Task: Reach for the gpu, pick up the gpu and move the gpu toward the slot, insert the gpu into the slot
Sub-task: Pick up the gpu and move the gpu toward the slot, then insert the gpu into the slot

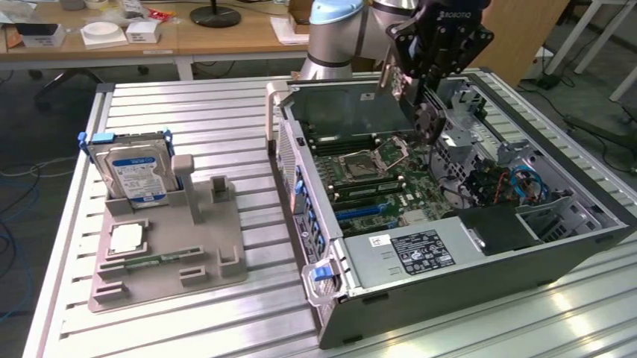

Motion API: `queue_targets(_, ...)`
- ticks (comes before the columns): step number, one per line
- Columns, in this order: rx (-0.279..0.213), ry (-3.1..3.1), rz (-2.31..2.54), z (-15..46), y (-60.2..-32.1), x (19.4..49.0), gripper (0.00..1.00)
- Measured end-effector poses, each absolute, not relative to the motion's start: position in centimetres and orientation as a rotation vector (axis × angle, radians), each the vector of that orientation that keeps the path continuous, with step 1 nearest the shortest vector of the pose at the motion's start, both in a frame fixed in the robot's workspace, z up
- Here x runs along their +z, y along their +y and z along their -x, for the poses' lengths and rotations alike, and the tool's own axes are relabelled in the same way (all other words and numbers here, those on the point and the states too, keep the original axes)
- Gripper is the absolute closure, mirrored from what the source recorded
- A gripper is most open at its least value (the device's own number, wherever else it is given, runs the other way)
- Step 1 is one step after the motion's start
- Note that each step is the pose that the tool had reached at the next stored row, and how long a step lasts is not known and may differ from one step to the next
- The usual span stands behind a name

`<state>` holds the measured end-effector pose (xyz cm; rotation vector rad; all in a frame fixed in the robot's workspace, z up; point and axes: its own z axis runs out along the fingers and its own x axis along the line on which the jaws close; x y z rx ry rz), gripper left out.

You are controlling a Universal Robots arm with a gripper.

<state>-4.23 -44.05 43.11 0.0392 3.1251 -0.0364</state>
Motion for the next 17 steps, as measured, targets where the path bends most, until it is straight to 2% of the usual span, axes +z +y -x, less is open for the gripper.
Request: queue_targets(17,-0.036,3.125,-0.039,3.56,-44.05,43.11,0.74)
